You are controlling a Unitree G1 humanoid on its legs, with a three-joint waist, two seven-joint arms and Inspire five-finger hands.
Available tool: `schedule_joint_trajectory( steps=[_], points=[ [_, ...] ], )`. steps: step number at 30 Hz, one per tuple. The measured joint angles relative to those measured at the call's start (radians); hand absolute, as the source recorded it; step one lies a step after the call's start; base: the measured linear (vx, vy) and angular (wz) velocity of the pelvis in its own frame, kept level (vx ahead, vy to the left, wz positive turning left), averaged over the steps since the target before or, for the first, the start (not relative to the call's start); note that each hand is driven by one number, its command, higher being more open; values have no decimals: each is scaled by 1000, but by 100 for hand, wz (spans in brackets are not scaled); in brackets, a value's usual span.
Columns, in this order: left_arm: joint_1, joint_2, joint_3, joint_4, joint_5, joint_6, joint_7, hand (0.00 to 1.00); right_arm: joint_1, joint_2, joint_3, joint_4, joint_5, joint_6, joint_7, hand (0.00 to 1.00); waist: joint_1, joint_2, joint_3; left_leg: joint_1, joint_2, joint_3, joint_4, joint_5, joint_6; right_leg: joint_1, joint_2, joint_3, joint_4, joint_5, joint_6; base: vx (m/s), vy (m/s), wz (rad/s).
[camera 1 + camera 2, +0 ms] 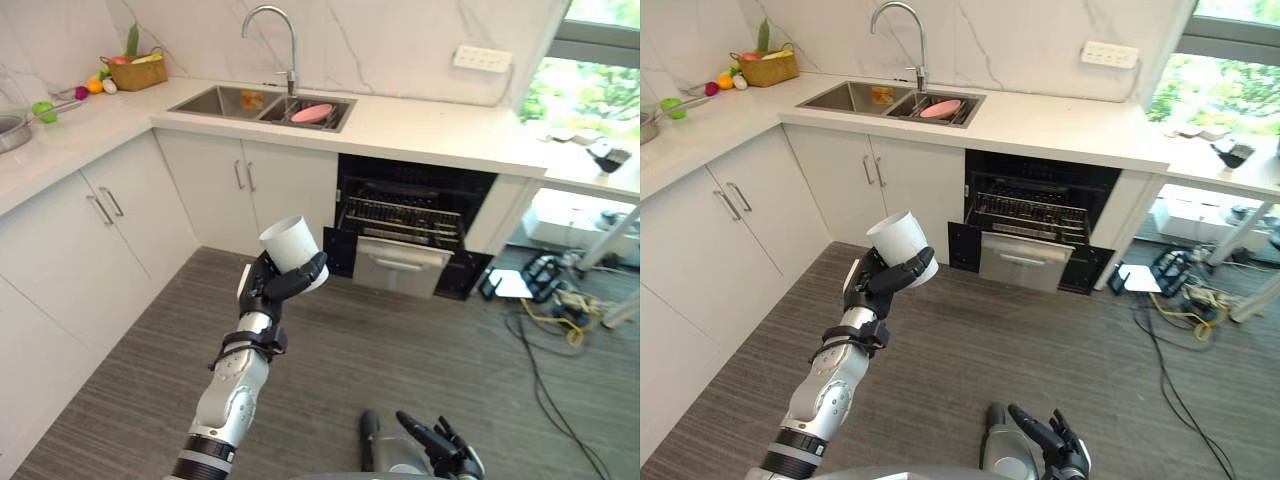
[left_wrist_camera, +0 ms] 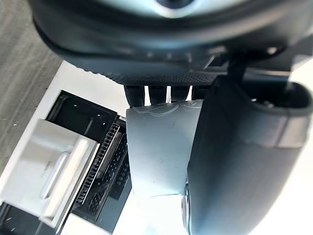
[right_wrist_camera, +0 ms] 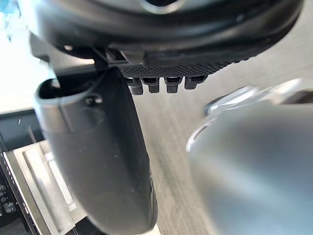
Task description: Walk over to the sink, pick up the cup, carry it to the dishwasher, place the cup inside the dishwasher, then close the dishwasher door
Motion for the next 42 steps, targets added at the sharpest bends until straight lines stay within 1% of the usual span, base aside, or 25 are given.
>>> schedule_joint_trajectory(
  steps=[3, 4, 5, 7, 8, 9, 11, 13, 14, 15, 16, 18, 19, 20, 24, 27, 29, 31, 32, 33, 34, 36, 37, 38, 42],
  points=[
    [5, -33, -30, -3, 0, -10, -31, 0, -8, -6, 1, -20, 12, 9, -11, 100, 6, 23, -16, -10, 51, 8, 115, 62, 3, 21, 1, -50, 133, -161, -14, 494, -340, 59],
    [4, -39, -38, -5, -1, -10, -45, 0, -7, 1, 1, -27, 32, 18, -18, 100, -3, 37, -12, -71, 103, 19, 280, 104, -25, 75, 8, -95, 128, -199, -18, 568, -375, 81],
    [4, -48, -43, -9, 0, -11, -61, 0, 1, 10, -1, -33, 39, 26, -20, 100, 1, 47, -11, -162, 175, 51, 481, 220, -46, 131, 22, -123, 116, -234, -22, 379, -231, 65],
    [7, -51, -46, -12, 0, -11, -62, 0, 19, 4, -26, -33, 36, 30, -9, 100, 11, 57, -16, -278, 275, 68, 703, 430, -26, 230, 56, -150, 62, -277, -32, 412, -208, 48],
    [6, -50, -46, -12, 0, -11, -62, 0, 20, 3, -41, -28, 34, 29, -7, 100, 10, 61, -19, -319, 291, 81, 762, 408, -14, 261, 58, -161, 43, -289, -36, 451, -152, 51],
    [3, -37, -47, -11, 0, -12, -71, 0, 14, -2, -68, 2, 32, 18, -6, 100, 10, 56, -20, -382, 296, 153, 807, 313, 51, 318, 49, -166, 3, -298, -41, 462, -121, 35],
    [2, -3, -44, -2, -3, -12, -78, 0, -6, -29, -91, 63, 33, 0, -2, 100, 15, 48, -23, -453, 263, 277, 726, 204, 65, 393, 21, -175, -73, -292, -27, 522, -97, 8],
    [2, 17, -36, 6, -6, -10, -79, 0, -35, -57, -93, 100, 34, -14, 1, 100, 32, 34, -29, -520, 114, 293, 350, 170, 45, 421, -37, -157, -112, -272, 10, 560, -5, -24],
    [2, 15, -34, 7, -3, -9, -77, 0, -52, -71, -93, 108, 37, -18, 4, 100, 38, 39, -32, -511, 18, 242, -4, 300, 62, 406, -47, -130, -84, -275, 32, 424, 37, -31],
    [6, 14, -35, 7, 0, -9, -77, 0, -61, -83, -94, 113, 37, -16, 7, 100, 42, 52, -37, -504, -7, 203, -142, 446, 90, 393, -39, -111, -47, -281, 42, 524, 113, -35],
    [15, 17, -36, 14, 0, -10, -79, 0, -87, -63, -95, 147, 38, -14, 12, 100, 31, 58, -48, -470, -10, 177, -237, 595, 78, 332, -35, -36, 96, -339, 61, 466, 82, -4],
    [15, 34, -14, 28, 2, -8, -72, 0, -119, -35, -67, 153, 39, -12, 26, 100, 10, 24, -35, -423, -25, 165, -293, 601, 84, 288, -27, 23, 65, -360, 38, 373, 26, 8],
    [16, 58, -18, 47, 2, -11, -72, 0, -127, -13, -68, 155, 39, -15, 33, 100, 9, 13, -33, -385, -33, 169, -316, 595, 76, 282, -30, 26, -14, -333, 39, 197, -18, -5],
    [17, 86, -20, 57, 0, -12, -72, 0, -131, 8, -67, 154, 39, -25, 35, 100, 10, -5, -33, -346, -50, 174, -333, 579, 55, 270, -40, 39, -89, -236, 44, 192, -65, 9],
    [19, 76, -29, 79, 6, -33, -66, 0, -127, 4, -21, 160, 37, -37, 30, 100, 2, 24, -48, -299, -54, 201, -390, 566, 28, 271, -37, 67, -88, -255, 59, 150, -93, -24],
    [-20, 48, -93, 79, 47, -33, -36, 0, -92, -5, 4, 157, 38, -34, -6, 100, -21, 11, -47, -292, -95, 220, -381, 522, 21, 256, -71, 93, -64, -295, 40, 124, -11, -28],
    [-62, 30, -130, 88, 62, -33, -18, 0, -78, -29, 6, 164, 37, -33, -25, 100, -38, 7, -37, -262, -123, 211, -382, 488, 40, 195, -101, 75, 110, -297, 31, 181, 11, -40],
    [-112, 28, -152, 137, 62, -29, 37, 0, -42, -28, 32, 164, 38, -33, -32, 100, -71, -32, -17, -171, -129, 234, -357, 430, 51, 112, -153, 31, 395, -219, -32, 170, 36, -46],
    [-113, 20, -151, 136, 61, -30, 54, 0, -29, -34, 45, 165, 38, -34, -31, 100, -78, -26, -17, -150, -109, 243, -353, 409, 48, 89, -155, 15, 450, -193, -41, 189, 34, -40],
    [-115, 13, -149, 134, 61, -34, 64, 0, -23, -29, 58, 167, 40, -34, -29, 100, -75, -12, -24, -151, -91, 256, -338, 387, 41, 68, -148, 6, 433, -231, -42, 141, 26, -38],
    [-118, 12, -139, 133, 67, -45, 67, 0, -24, -21, 75, 162, 42, -36, -23, 100, -75, -15, -30, -167, -69, 266, -319, 367, 28, 57, -124, -3, 297, -260, -23, 107, 5, -21],
    [-123, 28, -146, 124, 94, -51, 62, 0, -21, -11, 93, 155, 41, -43, -4, 100, -74, -56, -47, -194, -78, 250, -301, 355, 16, 78, -109, 15, 17, -156, 2, 131, -70, 18],
    [-127, 33, -149, 128, 104, -51, 59, 0, -20, -4, 103, 155, 41, -44, 7, 100, -71, -81, -49, -200, -91, 233, -283, 352, 7, 95, -120, 17, -42, -101, 68, 111, -84, 28],
    [-94, 63, -176, 136, 118, -36, 59, 0, -81, -22, 118, 143, 81, -1, 28, 100, -20, -18, -37, -205, -7, 225, -248, 325, -23, 274, -21, -44, -381, 48, 48, 50, -45, 17],
    [-94, 63, -175, 136, 118, -36, 59, 0, -81, -21, 118, 143, 81, -1, 28, 100, -20, -19, -37, -205, -8, 225, -251, 325, -23, 274, -20, -45, -383, 48, 48, 0, 0, 0]
  ],
)
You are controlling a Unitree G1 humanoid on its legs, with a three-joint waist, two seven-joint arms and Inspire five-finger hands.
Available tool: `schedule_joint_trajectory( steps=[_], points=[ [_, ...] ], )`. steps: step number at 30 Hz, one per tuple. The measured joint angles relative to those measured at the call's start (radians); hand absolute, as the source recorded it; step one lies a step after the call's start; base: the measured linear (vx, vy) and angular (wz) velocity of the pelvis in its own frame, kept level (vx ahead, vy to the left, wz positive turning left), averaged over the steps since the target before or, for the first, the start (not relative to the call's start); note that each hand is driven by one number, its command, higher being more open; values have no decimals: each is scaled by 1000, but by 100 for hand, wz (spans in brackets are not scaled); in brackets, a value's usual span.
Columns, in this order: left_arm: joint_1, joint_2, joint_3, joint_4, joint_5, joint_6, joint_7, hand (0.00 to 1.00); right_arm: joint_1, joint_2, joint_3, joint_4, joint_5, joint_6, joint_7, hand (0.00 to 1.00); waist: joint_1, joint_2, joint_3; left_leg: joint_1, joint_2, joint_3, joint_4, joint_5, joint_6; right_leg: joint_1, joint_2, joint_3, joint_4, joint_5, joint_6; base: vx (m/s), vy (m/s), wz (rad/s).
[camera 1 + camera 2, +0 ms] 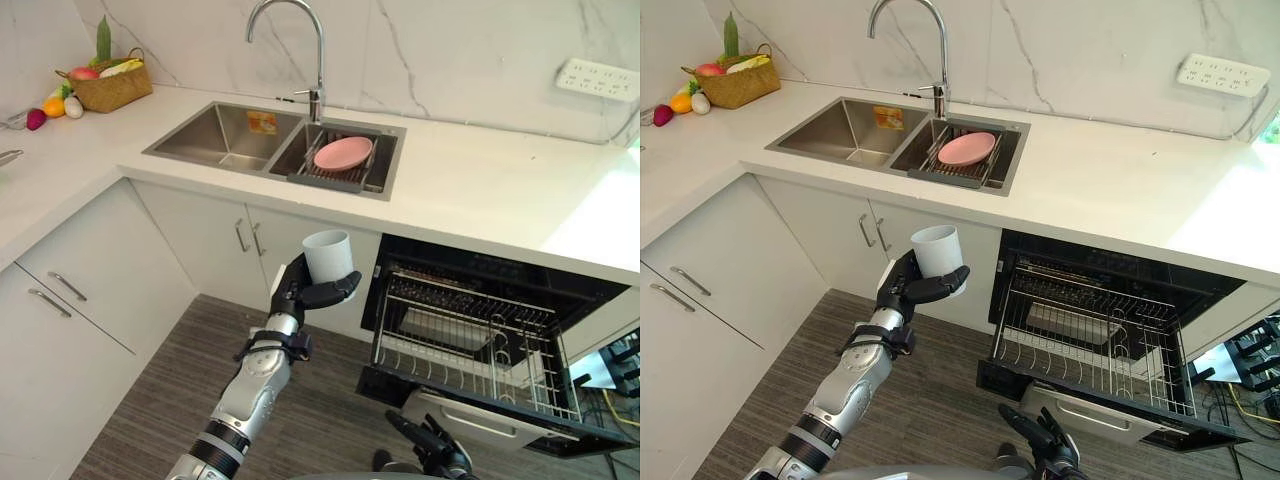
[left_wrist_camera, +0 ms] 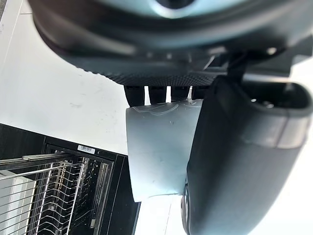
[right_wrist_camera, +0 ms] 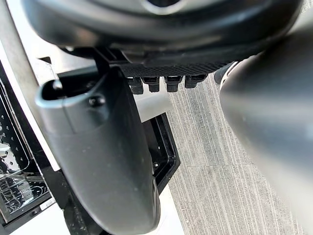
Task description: Walk over to the sink, pick up the cup, carry it to the dishwasher, place the cup inside the dishwasher, then close the dishwasher door
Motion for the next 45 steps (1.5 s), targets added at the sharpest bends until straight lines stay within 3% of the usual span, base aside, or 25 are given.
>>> schedule_joint_trajectory(
  steps=[5, 9, 11, 14, 16, 17, 18, 20, 21, 22, 23, 24, 25, 26, 27, 28, 29, 31, 33, 35, 40, 41, 43, 44, 45],
  points=[
    [30, 4, 14, 0, -17, 0, -17, 0, 5, -2, -24, 19, 12, 16, 41, 100, 0, 1, 0, -8, 3, -2, 15, -11, -1, 10, 3, -9, -14, 0, 0, 0, 0, 3],
    [77, -2, 72, -10, -60, 6, -28, 0, 3, -21, -44, 63, 50, 26, 92, 100, 3, 24, 15, -68, 41, -7, 176, -100, -4, 9, 14, -6, 10, -20, 2, 1, -2, -3],
    [87, -16, 145, -17, -99, 15, -45, 0, 6, -36, -81, 89, 86, 58, 99, 100, -1, 49, 31, -87, 47, -7, 206, -117, -2, -29, -6, -8, 85, -67, 4, -11, 30, 3],
    [96, -16, 210, -24, -135, 14, -68, 0, 32, -43, -179, 104, 118, 73, 97, 100, -3, 53, 42, -115, 43, 62, 275, -127, -11, -71, -59, -2, 178, -124, 10, 1, 52, 13],
    [115, -10, 209, -70, -152, 12, -70, 0, 32, -52, -216, 116, 118, 75, 96, 100, -4, 42, 49, -169, 59, 70, 394, -178, 31, -73, -106, 9, 195, -131, 19, -14, 52, 4],
    [127, -8, 200, -101, -167, 9, -77, 0, 32, -66, -236, 127, 118, 75, 95, 100, -5, 42, 49, -175, 82, 67, 406, -182, 23, -73, -128, 20, 204, -132, 27, 19, 115, -12],
    [132, -16, 188, -127, -180, -3, -86, 0, 33, -92, -254, 144, 118, 73, 93, 100, -7, 54, 42, -166, 122, 61, 374, -161, -14, -74, -149, 27, 213, -124, 63, 74, 216, -9],
    [108, -34, 158, -133, -189, -22, -97, 0, 34, -105, -304, 151, 119, 56, 88, 100, -28, 79, 26, -138, 164, 76, 270, -97, -99, -69, -181, 22, 226, -119, 97, 125, 375, 13],
    [69, -35, 127, -117, -188, -20, -111, 0, 34, -84, -358, 161, 128, 26, 74, 100, -43, 50, 26, -113, 84, 86, 249, -60, -73, -57, -273, 8, 245, -102, 103, 117, 450, 25],
    [63, -37, 115, -117, -188, -18, -107, 0, 39, -82, -373, 161, 140, 17, 70, 100, -47, 46, 26, -104, 51, 87, 234, -75, -48, -58, -303, -11, 255, -79, 85, 109, 666, 9],
    [62, -42, 106, -118, -188, -13, -102, 0, 39, -68, -398, 164, 149, 7, 49, 100, -51, 48, 23, -86, -8, 114, 201, -89, -13, -80, -356, -45, 257, 9, -24, 51, 472, -13],
    [63, -42, 109, -118, -188, -12, -99, 0, 38, -63, -406, 165, 149, 8, 37, 100, -51, 65, 15, -78, -23, 128, 179, -88, 3, -92, -367, -64, 263, 39, -72, 53, 460, -26],
    [64, -43, 131, -118, -187, -11, -95, 0, 33, -46, -406, 165, 148, 9, 26, 100, -54, 76, 21, -60, -38, 144, 157, -86, 26, -133, -374, -71, 378, 7, -87, 59, 292, -31],
    [70, -43, 172, -116, -188, -12, -83, 0, 42, -17, -387, 165, 142, 10, 17, 100, -55, 79, 28, -29, -54, 155, 121, -78, 46, -182, -355, -76, 573, -83, -81, 68, 250, -25],
    [71, -40, 191, -115, -188, -12, -80, 0, 49, -1, -381, 164, 139, 10, 12, 100, -56, 82, 29, -18, -57, 156, 108, -73, 55, -189, -330, -81, 640, -124, -87, 89, 253, -13],
    [71, -28, 214, -115, -188, -14, -78, 0, 57, 27, -367, 159, 137, 9, -5, 100, -57, 81, 31, -7, -59, 155, 87, -67, 64, -189, -262, -97, 712, -193, -68, 99, 165, 4],
    [71, -14, 228, -116, -187, -25, -78, 0, 59, 37, -345, 139, 135, 10, -25, 100, -57, 81, 30, -10, -59, 152, 74, -61, 74, -184, -188, -129, 710, -253, -53, 97, 129, 7],
    [71, -7, 228, -117, -187, -30, -78, 0, 64, 36, -319, 72, 122, 9, -59, 100, -52, 77, 36, -15, -59, 151, 62, -56, 79, -172, -92, -181, 616, -302, -50, 112, 39, 5],
    [71, -8, 224, -118, -185, -30, -78, 0, 64, 37, -316, -52, 119, 0, -99, 100, -56, 68, 49, -15, -57, 148, 57, -56, 79, -176, -18, -195, 465, -305, -60, 98, -51, 9],
    [76, -21, 209, -123, -172, -15, -83, 0, 67, 34, -342, -293, 118, -62, -207, 100, -71, 72, 62, -15, -42, 117, 50, -62, 62, -143, 53, -201, 280, -188, -154, 144, -113, 14],
    [96, -5, 210, -207, -152, 16, -145, 0, 38, 81, -414, -577, 118, -44, -404, 100, -43, 55, 96, 88, -35, 140, 0, -48, 50, -148, 60, -174, 427, -219, -186, 97, -86, -35],
    [107, 7, 212, -236, -144, 16, -157, 0, 69, 107, -445, -697, 98, -42, -418, 100, -53, 52, 98, 92, -41, 139, 23, -64, 47, -158, 43, -173, 474, -246, -189, 10, -81, -4],
    [108, 15, 224, -279, -139, 14, -185, 0, 137, 104, -536, -960, 72, -37, -435, 100, -90, 48, 88, 78, -57, 118, 103, -174, 37, -148, 9, -168, 524, -378, -178, 19, -94, 3],
    [116, -8, 225, -278, -140, 13, -191, 0, 152, 65, -610, -1094, 23, -80, -435, 100, -117, 74, 70, 80, -50, 117, 173, -213, 36, -137, 4, -165, 530, -406, -156, 92, -14, 2],
    [109, -23, 225, -277, -141, 14, -198, 0, 141, 26, -675, -1209, -26, -128, -455, 100, -139, 77, 71, 29, 0, 101, 452, -248, 45, -114, 14, -159, 542, -425, -155, 129, 2, -11]
  ],
)
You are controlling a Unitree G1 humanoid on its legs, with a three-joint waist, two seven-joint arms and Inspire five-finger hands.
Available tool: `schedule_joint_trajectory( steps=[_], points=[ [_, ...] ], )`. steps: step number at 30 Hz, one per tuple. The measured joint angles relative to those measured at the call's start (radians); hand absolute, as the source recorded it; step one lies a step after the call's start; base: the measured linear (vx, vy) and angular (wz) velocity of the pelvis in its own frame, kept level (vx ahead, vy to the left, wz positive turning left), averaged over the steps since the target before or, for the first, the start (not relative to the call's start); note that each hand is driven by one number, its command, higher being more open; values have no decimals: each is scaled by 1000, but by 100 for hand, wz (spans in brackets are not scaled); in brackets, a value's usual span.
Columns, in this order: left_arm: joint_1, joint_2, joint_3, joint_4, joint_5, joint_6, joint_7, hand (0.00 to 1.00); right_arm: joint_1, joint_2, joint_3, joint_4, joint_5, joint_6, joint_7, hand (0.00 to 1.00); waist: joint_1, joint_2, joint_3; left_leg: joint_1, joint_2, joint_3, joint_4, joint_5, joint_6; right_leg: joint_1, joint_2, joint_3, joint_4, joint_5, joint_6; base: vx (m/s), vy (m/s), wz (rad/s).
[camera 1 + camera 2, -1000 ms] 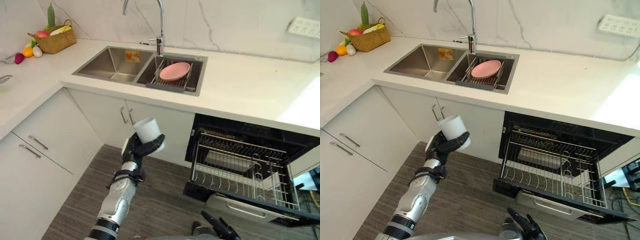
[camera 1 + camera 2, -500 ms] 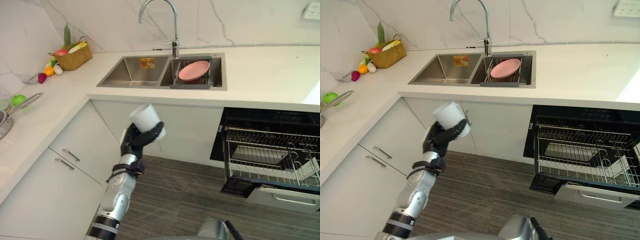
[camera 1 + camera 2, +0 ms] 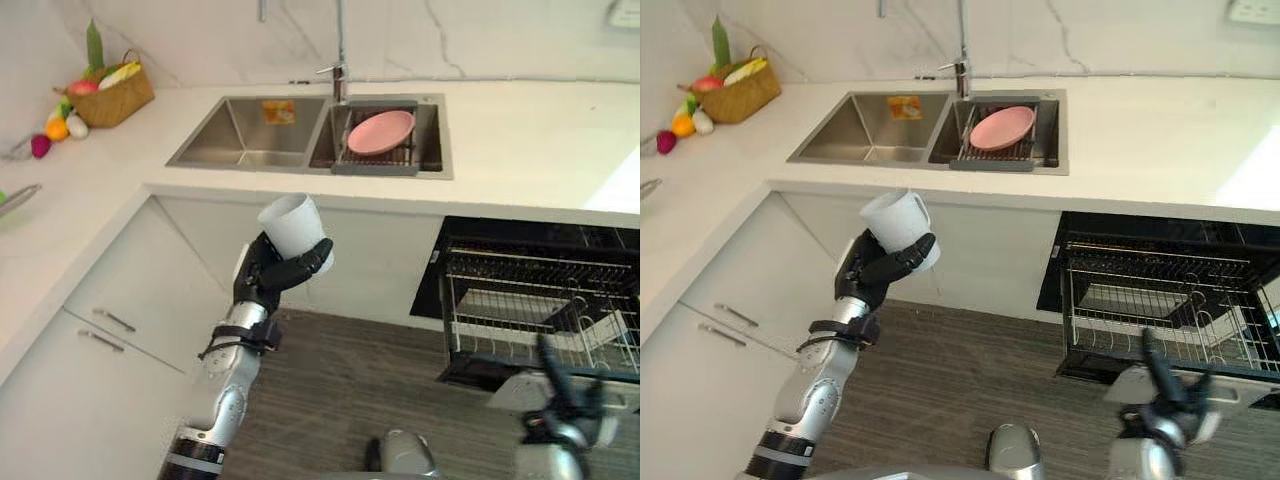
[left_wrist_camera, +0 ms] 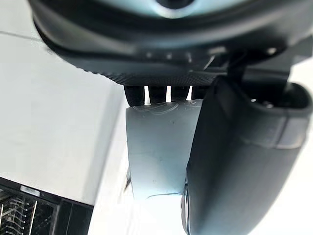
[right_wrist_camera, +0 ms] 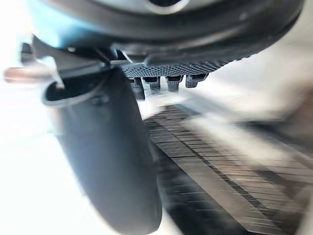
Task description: Walk over to the sink, pick up the cup, carry it to the dishwasher, place the cup inside the dishwasher, then close the dishwasher door
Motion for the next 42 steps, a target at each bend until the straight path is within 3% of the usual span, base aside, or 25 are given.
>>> schedule_joint_trajectory(
  steps=[1, 4, 5, 6, 7, 8, 12, 13, 14, 15, 16, 17, 18, 21, 22, 24, 26, 29, 31, 32, 34, 36, 37, 40, 42],
  points=[
    [0, -14, -1, 2, -3, 0, 0, 0, -6, -24, -24, -60, -21, -14, -14, 100, -1, -2, 0, -25, 25, -8, 133, 18, -5, 14, 14, 16, 1, -6, -5, 244, 7, -63],
    [3, -35, -6, 6, -26, 0, 21, 0, -66, -123, -37, -275, -149, -95, -13, 100, 15, -5, 0, -163, 115, -125, 524, 164, -78, 64, 119, 144, -27, -12, -36, 267, 6, -145],
    [8, -36, -9, 22, -26, 0, 44, 0, -85, -121, -16, -311, -152, -112, 31, 100, 22, -37, -13, -205, 142, -112, 574, 127, -53, 85, 139, 221, -41, -7, -48, 363, 44, -175],
    [8, -36, -9, 29, -26, 0, 48, 0, -87, -117, -9, -316, -151, -114, 40, 100, 23, -45, -18, -211, 147, -105, 569, 118, -41, 89, 140, 237, -45, -6, -47, 314, 41, -173],
    [18, -38, -8, 45, -25, 0, 62, 0, -86, -104, 34, -321, -140, -113, 68, 100, 23, -69, -25, -225, 163, -84, 511, 85, 7, 112, 141, 308, -63, 3, -31, 329, 74, -165],
    [38, -40, -11, 45, -24, -1, 70, 0, -85, -104, 87, -318, -132, -92, 93, 100, 29, -73, -28, -232, 175, -78, 412, 55, 18, 126, 143, 388, -79, 10, -24, 336, 106, -187],
    [76, -45, -36, 45, -3, -8, 71, 0, -61, -104, 235, -237, -78, 13, 157, 100, 56, -70, -30, -243, 143, -228, 40, 48, 4, 147, 129, 548, -91, 14, -14, 353, 271, -170],
    [83, -45, -40, 44, -3, -10, 68, 0, -50, -104, 278, -222, -52, 44, 189, 100, 68, -69, -31, -236, 119, -283, -90, 69, 9, 149, 109, 571, -91, 9, 9, 354, 374, -128],
    [90, -47, -46, 43, -3, -18, 64, 0, -28, -107, 311, -222, -51, 62, 219, 100, 75, -60, -36, -233, 108, -293, -214, 146, 22, 150, 90, 591, -87, -14, 53, 411, 461, -119],
    [99, -57, -47, 41, -2, -32, 59, 0, -15, -115, 329, -221, -51, 70, 243, 100, 78, -42, -47, -239, 102, -293, -244, 281, 11, 150, 78, 607, -83, -44, 101, 331, 386, -82],
    [110, -59, -45, 44, 0, -44, 56, 0, -10, -109, 346, -213, -52, 77, 259, 100, 79, -50, -51, -232, 94, -287, -227, 285, -90, 154, 64, 622, -82, -59, 117, 248, 302, -40],
    [117, -62, -49, 52, 1, -54, 50, 0, 6, -103, 363, -207, -52, 80, 276, 100, 67, -63, -55, -227, 66, -278, -214, 262, -115, 167, 26, 622, -88, -64, 128, 227, 329, -8],
    [116, -50, -67, 65, 2, -80, 42, 0, 14, -94, 373, -188, -53, 80, 299, 100, 60, -86, -61, -231, 9, -266, -210, 239, -92, 168, -41, 619, -115, -56, 148, 199, 308, 9],
    [111, -34, -87, 66, 2, -95, 55, 0, -21, -93, 374, -110, -49, 80, 319, 100, 59, -95, -59, -235, -54, -234, -209, 208, -51, 141, -105, 597, -93, 2, 199, 148, 266, -1],
    [108, -31, -89, 66, 4, -96, 59, 0, -31, -93, 374, -83, -43, 80, 323, 100, 59, -95, -59, -233, -59, -230, -210, 204, -46, 117, -106, 587, -55, 16, 202, 123, 277, -7],
    [74, -25, -114, 66, 6, -100, 83, 0, -49, -92, 374, 6, -13, 80, 331, 100, 63, -102, -54, -212, -72, -214, -216, 191, -24, 5, -125, 508, 138, 111, 185, 78, 198, -16],
    [50, -27, -118, 64, 8, -99, 105, 0, -52, -86, 380, 46, -14, 80, 345, 100, 72, -101, -54, -176, -79, -189, -223, 183, -8, -37, -166, 427, 207, 191, 181, 86, 171, -39],
    [40, -22, -98, 12, 24, -100, 157, 0, -79, -85, 441, 90, -13, 80, 377, 100, 98, -91, -56, -114, -55, -102, -251, 172, 11, -39, -223, 272, 147, 267, 194, 103, 164, -96],
    [37, -21, -76, -26, 27, -109, 177, 0, -99, -84, 477, 117, -12, 80, 411, 100, 123, -84, -45, -98, -29, -73, -283, 172, 12, -38, -226, 186, 65, 249, 186, 33, 43, -119],
    [26, -21, -60, -27, 44, -113, 188, 0, -108, -82, 486, 131, -12, 80, 432, 100, 138, -78, -39, -91, -15, -61, -306, 173, 11, -35, -208, 142, -15, 187, 184, 7, 5, -110],
    [23, -15, -47, -31, 46, -113, 203, 0, -116, -74, 487, 137, -12, 79, 454, 100, 159, -75, -27, -65, -13, -55, -347, 171, 7, -36, -198, 90, -152, 190, 176, -13, -46, -88],
    [25, -7, -35, -43, 61, -113, 208, 0, -116, -66, 488, 137, -12, 75, 455, 100, 159, -88, -11, -45, -11, -33, -339, 153, -12, -36, -202, 55, -253, 264, 160, -2, -113, -50],
    [27, 7, -29, -50, 65, -112, 213, 0, -112, -63, 496, 138, -12, 75, 455, 100, 156, -106, -7, -37, -18, -28, -315, 137, -39, -38, -210, 57, -271, 357, 171, 37, -194, -17],
    [33, -29, -38, -55, 65, -106, 211, 0, -110, -73, 501, 140, -13, 80, 451, 100, 145, -53, -4, -32, 40, -43, -310, 136, -82, -25, -152, 33, -261, 330, 166, 85, -192, -5],
    [27, -48, -50, -62, 66, -106, 192, 0, -108, -72, 505, 139, -13, 82, 452, 100, 144, -34, -12, -44, 94, -68, -299, 134, -110, -3, -102, 4, -280, 321, 147, 108, -189, 8]
  ],
)
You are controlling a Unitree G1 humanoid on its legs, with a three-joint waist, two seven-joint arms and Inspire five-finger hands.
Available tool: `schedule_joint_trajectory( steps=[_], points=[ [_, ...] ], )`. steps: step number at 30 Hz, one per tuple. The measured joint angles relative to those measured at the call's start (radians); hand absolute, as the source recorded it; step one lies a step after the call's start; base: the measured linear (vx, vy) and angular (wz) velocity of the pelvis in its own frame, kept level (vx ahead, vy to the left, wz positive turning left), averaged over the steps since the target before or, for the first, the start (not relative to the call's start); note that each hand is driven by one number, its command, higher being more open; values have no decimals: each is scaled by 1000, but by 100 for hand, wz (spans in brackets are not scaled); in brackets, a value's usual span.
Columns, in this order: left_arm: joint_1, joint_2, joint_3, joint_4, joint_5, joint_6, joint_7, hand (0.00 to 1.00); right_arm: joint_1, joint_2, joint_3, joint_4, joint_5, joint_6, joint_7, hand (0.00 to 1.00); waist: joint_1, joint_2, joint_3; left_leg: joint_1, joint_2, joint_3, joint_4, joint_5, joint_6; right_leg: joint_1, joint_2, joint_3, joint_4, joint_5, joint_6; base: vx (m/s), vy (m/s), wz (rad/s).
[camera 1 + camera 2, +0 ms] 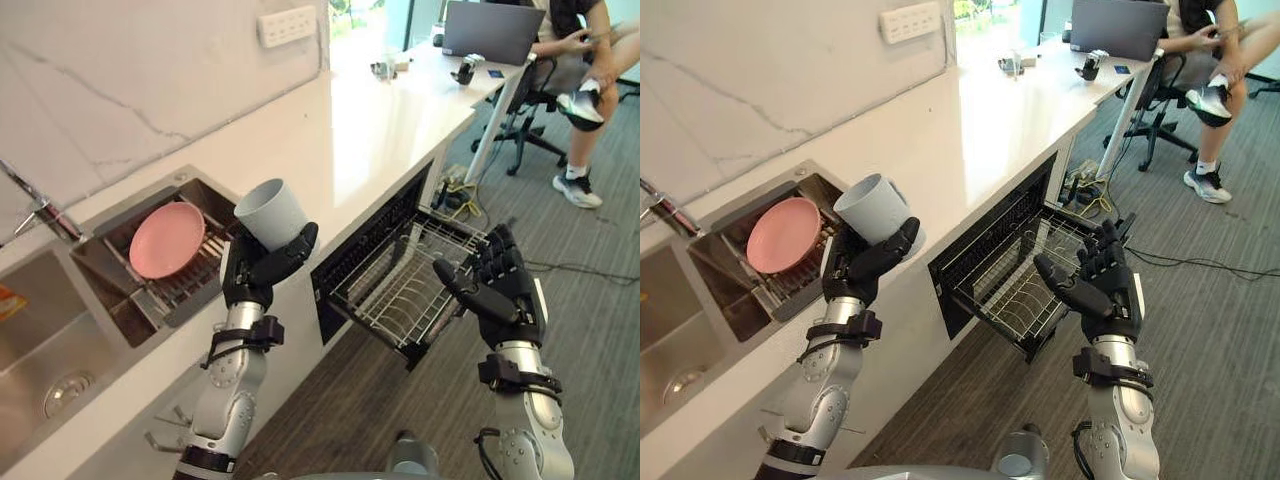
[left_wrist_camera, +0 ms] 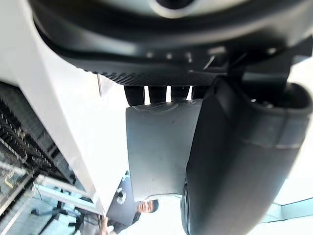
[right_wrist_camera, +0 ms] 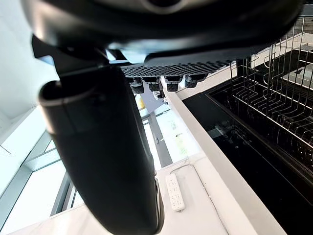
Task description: Walk over to the sink, pick up the cup, carry it to the dishwasher, place the cup inside the dishwasher, then close the dishwasher door
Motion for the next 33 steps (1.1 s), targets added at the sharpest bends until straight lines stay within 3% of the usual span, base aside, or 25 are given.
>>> schedule_joint_trajectory(
  steps=[4, 7, 9, 11, 12, 13, 14, 15, 16, 17, 18, 19, 22, 26, 33],
  points=[
    [10, 2, 7, 0, -1, 0, -6, 0, 1, 0, 9, -7, 10, -2, 3, 100, 8, 3, 2, 1, 37, -5, 23, -13, -20, 11, 35, -11, 11, -24, -13, 56, -113, 3],
    [47, 14, 14, 0, 0, -3, -6, 0, 20, 0, 33, -7, 40, -2, 26, 100, 19, 22, 3, 2, 91, -5, 118, -63, -28, 22, 57, -16, 80, -105, -22, 58, -95, -3],
    [75, 13, 16, 0, 0, -6, 6, 0, 27, -2, 51, -6, 43, -1, 45, 100, 24, 33, 8, -43, 140, -9, 281, -69, 21, 45, 77, -16, 82, -133, -25, 73, -106, -7],
    [109, 10, 24, 4, 0, -7, 20, 0, 34, -2, 71, -6, 49, 2, 70, 100, 24, 61, 24, -144, 202, -99, 539, 4, 117, 108, 114, -12, 66, -150, -51, 119, -162, -12],
    [118, 12, 25, 4, 0, -7, 21, 0, 37, -2, 74, -6, 49, 4, 70, 100, 24, 64, 27, -165, 209, -126, 591, 45, 114, 130, 116, -10, 55, -152, -55, 193, -109, -16],
    [137, 4, 22, 7, 1, -8, 20, 0, 41, -2, 74, -6, 49, 5, 70, 100, 28, 57, 31, -180, 188, -157, 615, 20, 71, 166, 111, -3, 31, -154, -57, 221, -57, -25],
    [142, -6, 15, 8, 4, -13, 16, 0, 37, 0, 68, -6, 55, 4, 67, 100, 32, 57, 28, -183, 134, -163, 545, -36, 62, 180, 92, 11, 19, -152, -53, 213, -22, -30],
    [142, -8, 13, 7, 18, -20, 10, 0, 35, -1, 66, -6, 63, 3, 66, 100, 36, 56, 28, -184, 99, -165, 485, -54, 68, 182, 83, 20, 14, -143, -38, 197, 13, -41],
    [142, -9, 4, 6, 41, -40, 1, 0, 34, -5, 63, -6, 71, 0, 65, 100, 43, 54, 25, -182, 38, -170, 330, -60, 66, 182, 66, 39, 0, -136, -27, 186, 61, -43],
    [140, -14, 1, 4, 57, -53, -1, 0, 36, -12, 63, -6, 74, -1, 66, 100, 42, 58, 22, -176, 0, -173, 168, -26, 67, 181, 59, 53, -8, -130, -17, 193, 78, -41],
    [138, -18, 1, 4, 60, -55, 0, 0, 37, -17, 63, -6, 75, -1, 66, 100, 42, 66, 17, -177, -12, -179, 98, 51, 66, 178, 61, 62, -10, -129, -12, 204, 125, -55],
    [137, -16, 5, 13, 61, -59, 6, 0, 37, -15, 68, 1, 75, 0, 65, 100, 49, 68, -1, -160, -28, -174, 63, 121, 36, 173, 62, 95, -25, -124, 10, 223, 106, -44],
    [129, 15, 9, 20, 59, -59, 11, 0, 38, 6, 80, -1, 78, 0, 65, 100, 26, 24, -30, -113, -98, -139, -62, 164, 61, 174, 5, 105, -81, -102, 46, 182, 95, -14],
    [128, 20, 11, 18, 56, -59, 9, 0, 35, 19, 82, -2, 80, 5, 105, 100, 21, 17, -34, -32, -135, -125, -187, 208, 69, 209, -15, 102, -110, -94, 59, 77, 44, -1],
    [120, 23, 0, 18, 203, -54, -20, 0, -12, 15, 102, -10, 236, 38, 237, 100, 21, 13, -36, -30, -126, -124, -250, 247, 60, 207, 12, 91, -158, -69, 52, -8, -9, 1]
  ],
)
